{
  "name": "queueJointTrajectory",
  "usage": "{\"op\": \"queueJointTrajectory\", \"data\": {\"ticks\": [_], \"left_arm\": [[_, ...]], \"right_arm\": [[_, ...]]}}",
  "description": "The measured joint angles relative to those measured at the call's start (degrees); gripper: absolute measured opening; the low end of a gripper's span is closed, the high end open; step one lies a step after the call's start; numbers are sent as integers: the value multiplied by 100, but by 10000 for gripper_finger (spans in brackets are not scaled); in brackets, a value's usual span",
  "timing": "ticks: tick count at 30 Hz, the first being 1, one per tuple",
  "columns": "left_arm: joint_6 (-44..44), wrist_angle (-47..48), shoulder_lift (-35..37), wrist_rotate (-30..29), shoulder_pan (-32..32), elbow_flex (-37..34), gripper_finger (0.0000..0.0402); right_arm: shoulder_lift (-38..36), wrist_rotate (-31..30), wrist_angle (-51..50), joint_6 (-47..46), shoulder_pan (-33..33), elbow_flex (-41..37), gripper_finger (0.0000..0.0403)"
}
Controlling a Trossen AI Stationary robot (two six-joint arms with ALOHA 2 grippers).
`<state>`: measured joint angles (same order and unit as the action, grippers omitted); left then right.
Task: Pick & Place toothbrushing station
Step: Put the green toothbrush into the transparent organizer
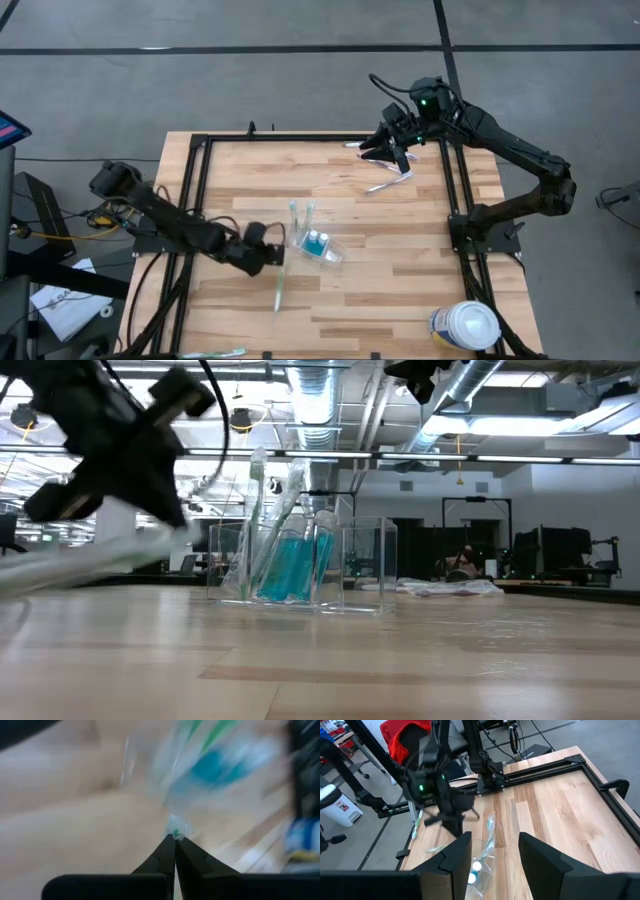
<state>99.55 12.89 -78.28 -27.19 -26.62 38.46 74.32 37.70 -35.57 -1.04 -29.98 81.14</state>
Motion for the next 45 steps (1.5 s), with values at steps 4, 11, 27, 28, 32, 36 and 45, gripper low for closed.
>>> {"op": "queueJointTrajectory", "data": {"ticks": [4, 11, 27, 28, 32, 36, 45], "left_arm": [[-74, 429, 774, -1111, -54, 0, 0], [-2199, -40, 1999, -3123, -34, 0, 0], [-5231, -1858, 1472, -4236, 260, 0, 0], [-5225, -1999, 1350, -4162, 271, 0, 0], [-5198, -2372, 878, -3978, 287, 0, 0], [-4814, -2412, 441, -3784, 287, 0, 0], [-4167, -2505, -411, -3016, 287, 3, 0]], "right_arm": [[0, 0, 0, 0, 0, 0, 154], [0, -3, 4, 0, 0, 0, 154], [0, -18, 130, -137, -1, 0, 154], [0, -18, 155, -171, -1, 0, 154], [0, -18, 187, -198, 0, 0, 154], [0, -18, 184, -276, -1, 0, 154], [0, -16, 173, -398, -1, 0, 154]]}}
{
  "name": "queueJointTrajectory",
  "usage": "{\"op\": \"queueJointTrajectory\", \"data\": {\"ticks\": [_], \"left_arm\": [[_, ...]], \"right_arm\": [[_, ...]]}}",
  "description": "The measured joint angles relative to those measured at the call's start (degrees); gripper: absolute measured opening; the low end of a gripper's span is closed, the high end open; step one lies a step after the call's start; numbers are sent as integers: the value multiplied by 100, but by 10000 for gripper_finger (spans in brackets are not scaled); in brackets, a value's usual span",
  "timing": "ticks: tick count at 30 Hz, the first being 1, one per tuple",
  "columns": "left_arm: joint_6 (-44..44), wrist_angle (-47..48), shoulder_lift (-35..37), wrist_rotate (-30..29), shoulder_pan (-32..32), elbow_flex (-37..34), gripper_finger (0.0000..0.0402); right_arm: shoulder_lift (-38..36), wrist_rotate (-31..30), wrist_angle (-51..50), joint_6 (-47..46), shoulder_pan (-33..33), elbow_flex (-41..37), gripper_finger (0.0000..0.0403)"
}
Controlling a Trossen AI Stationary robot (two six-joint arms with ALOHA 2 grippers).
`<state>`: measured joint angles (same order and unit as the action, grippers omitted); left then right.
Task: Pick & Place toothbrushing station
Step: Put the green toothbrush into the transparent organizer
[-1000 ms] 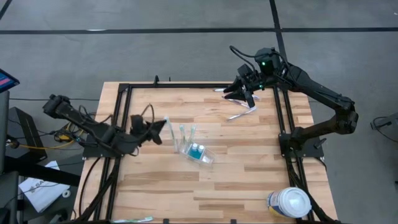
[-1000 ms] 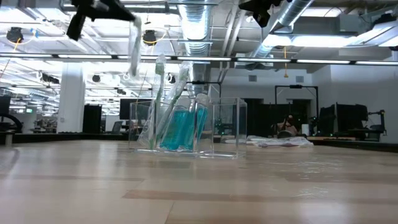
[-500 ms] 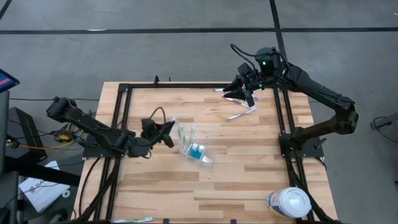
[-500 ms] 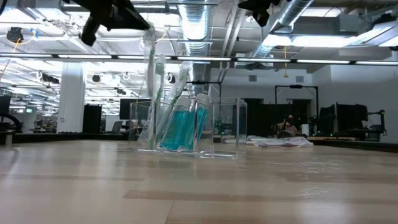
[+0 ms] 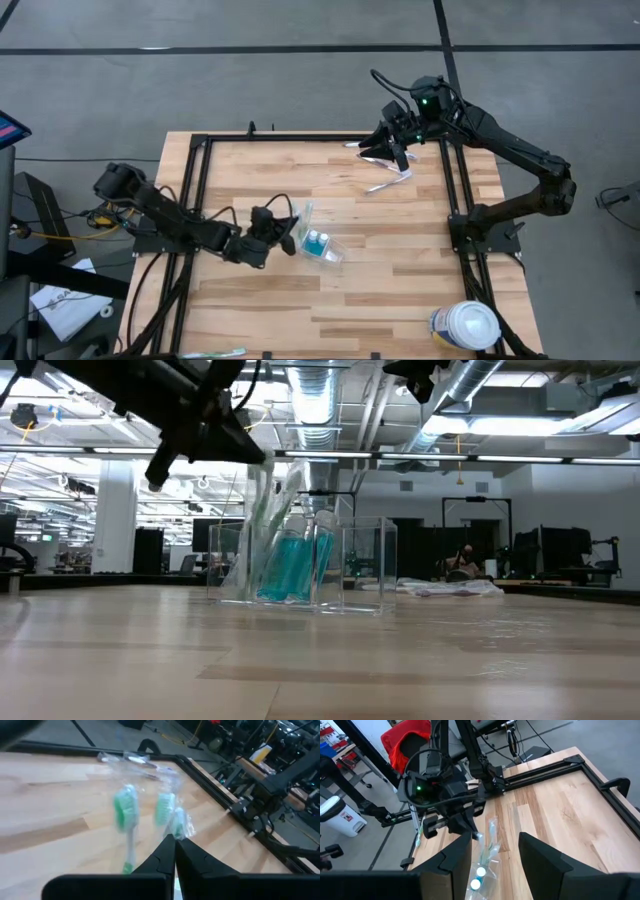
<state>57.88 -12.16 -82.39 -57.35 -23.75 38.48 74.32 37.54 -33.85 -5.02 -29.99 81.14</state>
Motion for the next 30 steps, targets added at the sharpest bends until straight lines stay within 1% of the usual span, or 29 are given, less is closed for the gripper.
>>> {"op": "queueJointTrajectory", "data": {"ticks": [3, 5, 8, 10, 16, 19, 21, 25, 27, 30], "left_arm": [[-5, -13, -22, 156, -11, 4, 3], [-40, 5, -21, 302, -9, 4, 11], [-12, 2, 32, 835, 80, 3, 37], [-1, -5, 37, 1039, 130, 4, 62], [-183, 59, 253, 1105, 134, -3, 142], [-351, 51, 355, 1105, 134, -3, 176], [-368, 47, 419, 1210, 134, -3, 193], [-379, 62, 606, 1425, 134, -3, 213], [-591, 84, 724, 1429, 134, -3, 217], [-1079, 83, 974, 1170, 135, -3, 217]], "right_arm": [[0, 6, 0, -2, -1, 0, 154], [0, 9, 0, -1, -1, 0, 154], [0, 11, 1, 0, 0, 0, 154], [0, 11, 2, 0, 0, 0, 154], [0, 11, 2, 0, 1, 0, 154], [0, 13, 2, 2, 1, 0, 154], [0, 13, 4, 2, 1, 0, 154], [0, 13, 4, 29, 1, 0, 154], [0, 11, 3, 32, 1, 0, 154], [0, 11, 6, 51, 1, 0, 154]]}}
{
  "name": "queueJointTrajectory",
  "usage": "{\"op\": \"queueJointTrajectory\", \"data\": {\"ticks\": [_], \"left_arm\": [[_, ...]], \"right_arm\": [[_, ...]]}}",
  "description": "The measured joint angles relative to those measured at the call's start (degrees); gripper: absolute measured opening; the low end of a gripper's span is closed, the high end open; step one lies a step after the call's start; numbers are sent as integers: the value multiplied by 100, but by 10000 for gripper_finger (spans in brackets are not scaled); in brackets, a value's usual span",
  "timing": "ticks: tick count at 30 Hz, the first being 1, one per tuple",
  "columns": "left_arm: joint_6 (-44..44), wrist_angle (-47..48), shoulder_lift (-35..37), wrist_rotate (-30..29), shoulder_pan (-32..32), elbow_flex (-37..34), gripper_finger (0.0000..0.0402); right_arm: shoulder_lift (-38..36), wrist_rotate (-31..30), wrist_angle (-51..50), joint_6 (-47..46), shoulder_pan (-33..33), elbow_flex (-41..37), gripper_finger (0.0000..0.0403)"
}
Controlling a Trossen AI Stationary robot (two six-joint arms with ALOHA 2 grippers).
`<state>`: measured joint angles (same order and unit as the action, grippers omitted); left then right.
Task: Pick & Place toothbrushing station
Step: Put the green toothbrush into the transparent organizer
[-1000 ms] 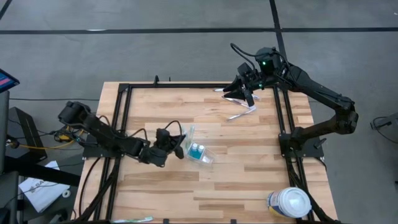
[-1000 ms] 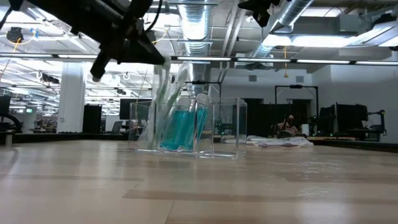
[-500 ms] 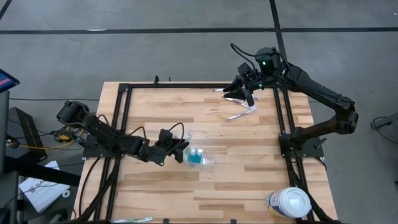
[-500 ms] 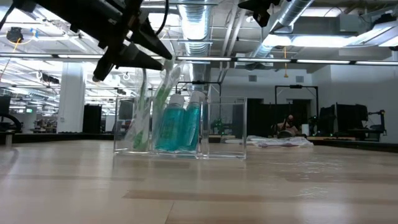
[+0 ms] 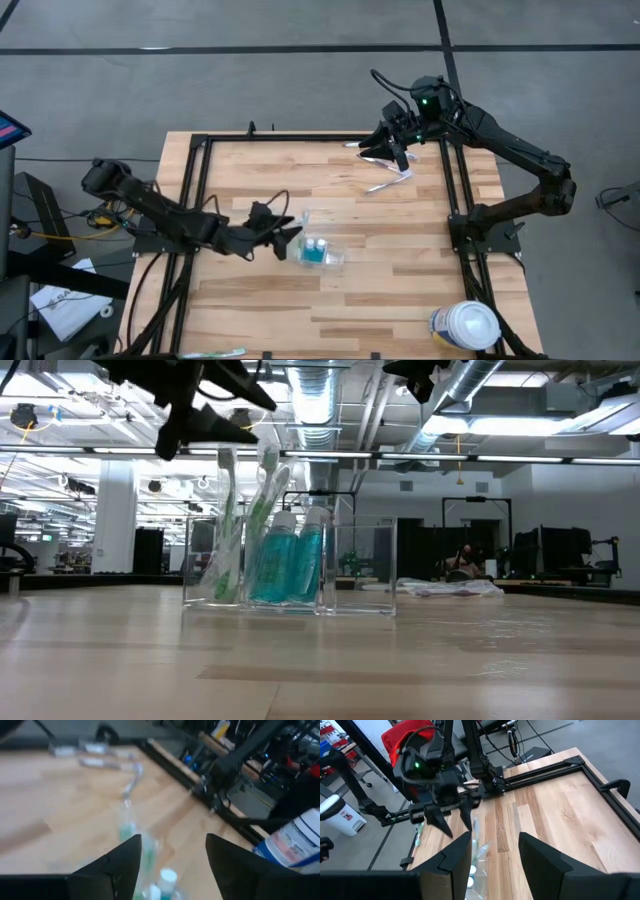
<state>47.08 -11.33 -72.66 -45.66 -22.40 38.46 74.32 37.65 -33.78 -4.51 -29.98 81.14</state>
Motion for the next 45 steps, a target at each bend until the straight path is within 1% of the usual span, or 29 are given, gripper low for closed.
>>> {"op": "queueJointTrajectory", "data": {"ticks": [3, 6, 8, 11, 13, 16, 18, 20, 24, 27, 29, 31, 34, 36, 40, 43, 45], "left_arm": [[-457, -25, 370, -264, 54, 0, 213], [-853, -44, 812, -305, 136, 0, 208], [-1090, -21, 1111, -262, 169, 0, 204], [-1253, 212, 1583, 0, 204, 0, 195], [-1179, 896, 1935, 204, 202, 0, 189], [-541, 2435, 2391, 728, 204, 4, 179], [-42, 3395, 2540, 1348, 204, 4, 174], [260, 4085, 2579, 2129, 202, 2, 171], [423, 4658, 2381, 3779, 194, 2, 170], [427, 4940, 2120, 4826, 65, 2, 170], [432, 4916, 1951, 5332, -104, 2, 170], [509, 4731, 1755, 5682, -333, 2, 170], [860, 4234, 1373, 5961, -778, 2, 170], [1219, 3752, 1078, 6014, -1109, 2, 169], [2039, 3185, 472, 6009, -1695, 2, 169], [2300, 2898, 52, 5931, -2048, 2, 170], [2372, 2668, -195, 5867, -2142, 0, 170]], "right_arm": [[0, -2, 0, 17, 0, 0, 154], [0, -2, 0, 41, 0, 0, 154], [0, -3, 0, 61, 0, 0, 154], [0, -4, -2, 63, 0, 0, 154], [0, -6, -2, 61, 0, 0, 154], [0, -7, -2, 61, -2, 0, 154], [0, -7, -2, 61, 0, 0, 154], [0, -7, -4, 61, 0, 0, 154], [0, -11, -10, 55, 0, 0, 154], [0, -11, -25, 51, 0, 0, 154], [0, -11, -24, 48, 0, 0, 154], [0, -11, -25, 56, 0, 0, 154], [0, -5, -26, 164, 0, 0, 154], [0, -2, -30, 232, 0, 0, 154], [0, 1, -44, 405, 0, 0, 154], [2, 2, -46, 450, 0, 0, 154], [2, 2, -46, 365, 11, 0, 154]]}}
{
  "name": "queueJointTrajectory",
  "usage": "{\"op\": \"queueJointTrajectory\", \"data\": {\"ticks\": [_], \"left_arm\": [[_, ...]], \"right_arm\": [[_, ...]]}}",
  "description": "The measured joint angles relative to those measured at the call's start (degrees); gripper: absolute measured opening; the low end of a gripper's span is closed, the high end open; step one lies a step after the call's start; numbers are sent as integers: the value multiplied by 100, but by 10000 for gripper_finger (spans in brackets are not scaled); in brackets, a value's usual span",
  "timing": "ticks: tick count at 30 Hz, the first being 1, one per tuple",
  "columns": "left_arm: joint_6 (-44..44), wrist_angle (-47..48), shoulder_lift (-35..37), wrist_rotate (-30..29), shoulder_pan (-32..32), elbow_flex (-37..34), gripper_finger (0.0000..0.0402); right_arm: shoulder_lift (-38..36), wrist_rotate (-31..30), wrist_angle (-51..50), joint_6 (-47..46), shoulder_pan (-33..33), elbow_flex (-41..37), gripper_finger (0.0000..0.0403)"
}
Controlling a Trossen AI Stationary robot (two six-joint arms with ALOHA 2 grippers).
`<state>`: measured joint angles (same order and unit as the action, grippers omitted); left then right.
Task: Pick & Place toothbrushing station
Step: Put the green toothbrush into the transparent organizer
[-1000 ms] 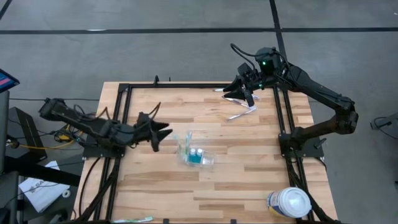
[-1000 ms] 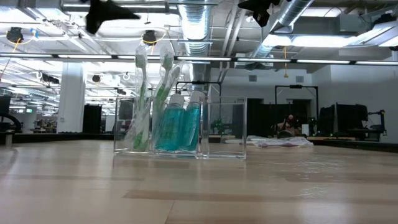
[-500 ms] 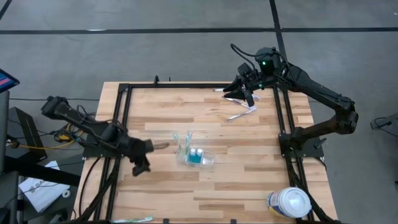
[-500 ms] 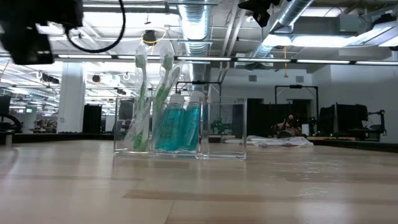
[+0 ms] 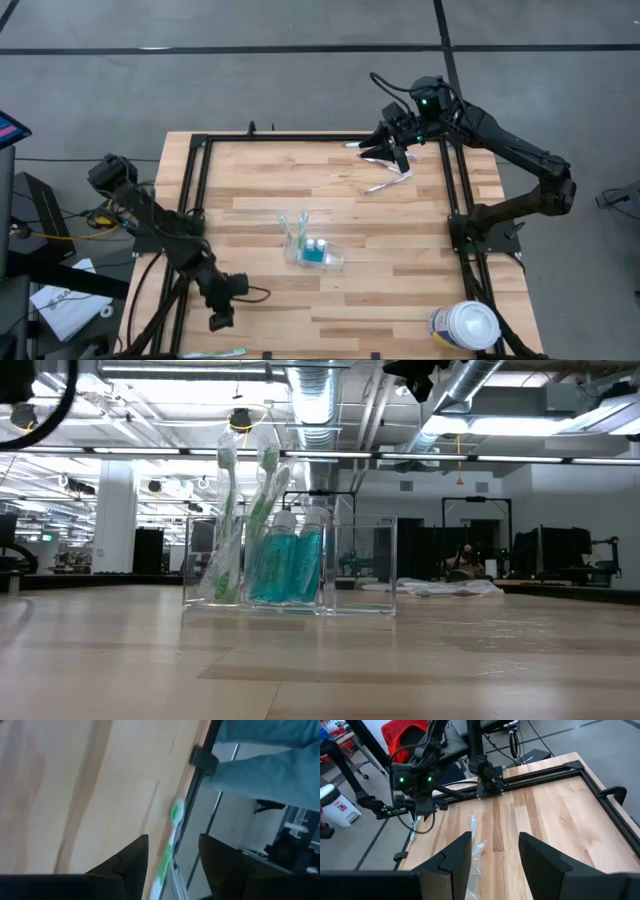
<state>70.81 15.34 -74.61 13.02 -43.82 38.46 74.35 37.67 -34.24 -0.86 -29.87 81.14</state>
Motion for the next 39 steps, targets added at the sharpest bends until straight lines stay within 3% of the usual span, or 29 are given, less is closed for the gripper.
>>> {"op": "queueJointTrajectory", "data": {"ticks": [9, 39], "left_arm": [[4, -1301, -733, -359, -54, 9, 170], [573, -2327, -1790, -162, -663, 4, 170]], "right_arm": [[0, -15, 33, -273, 320, -2, 154], [2, -332, 42, -519, 516, -2, 154]]}}
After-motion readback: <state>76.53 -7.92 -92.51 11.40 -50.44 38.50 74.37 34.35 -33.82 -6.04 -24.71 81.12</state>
